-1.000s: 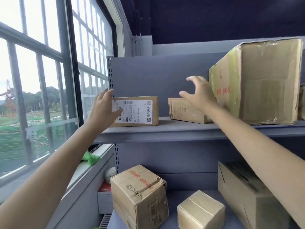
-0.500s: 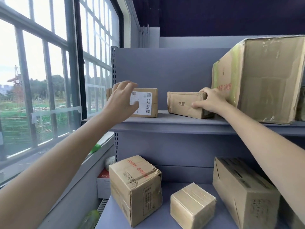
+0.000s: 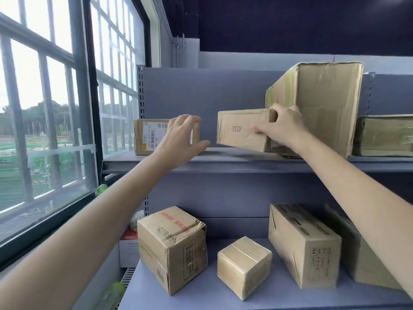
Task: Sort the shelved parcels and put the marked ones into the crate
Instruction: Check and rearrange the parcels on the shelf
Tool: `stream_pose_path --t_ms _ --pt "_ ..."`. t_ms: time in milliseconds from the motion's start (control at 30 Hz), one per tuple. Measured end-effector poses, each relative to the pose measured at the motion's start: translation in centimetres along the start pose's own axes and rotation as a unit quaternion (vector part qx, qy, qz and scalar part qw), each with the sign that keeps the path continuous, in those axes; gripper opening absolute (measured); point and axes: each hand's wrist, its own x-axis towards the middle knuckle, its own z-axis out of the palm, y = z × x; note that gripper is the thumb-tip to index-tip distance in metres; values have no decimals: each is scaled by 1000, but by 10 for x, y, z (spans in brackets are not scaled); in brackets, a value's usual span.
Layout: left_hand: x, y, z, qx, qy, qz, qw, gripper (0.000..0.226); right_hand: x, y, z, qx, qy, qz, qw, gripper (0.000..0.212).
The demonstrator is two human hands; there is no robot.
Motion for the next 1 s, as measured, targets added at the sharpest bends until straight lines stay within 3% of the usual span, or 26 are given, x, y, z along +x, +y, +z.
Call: stream_pose_path --t_ms 67,167,333,467,567,700,800,900,1000 --pt "-3 3 -4 -25 6 4 1000 72 -5 -4 -19 154 -8 34 987 48" --pt "-9 8 -11 -71 21 -12 997 93 -19 -10 -48 347 -80 89 930 32" --pt "-18 16 -23 -201 36 4 979 97 -47 -7 -62 374 -202 139 895 28" --pt "-32 16 -22 -353 -13 3 936 80 -73 -10 -53 422 -231 171 860 22" --pt "-44 15 -21 -383 9 17 923 64 -89 -12 -48 457 -254 153 839 34" --pt "-49 17 -27 -416 57 -25 907 53 -96 -14 -52 547 -188 110 808 18" --pt "-45 27 -31 -313 123 -57 940 51 -93 -17 -51 606 -122 82 782 8" --pt "-39 34 -34 -356 95 -101 924 46 -94 -22 -47 608 -75 25 790 20" --pt "-40 46 -38 -423 22 -115 898 13 -99 -22 -43 579 -31 -16 814 40"
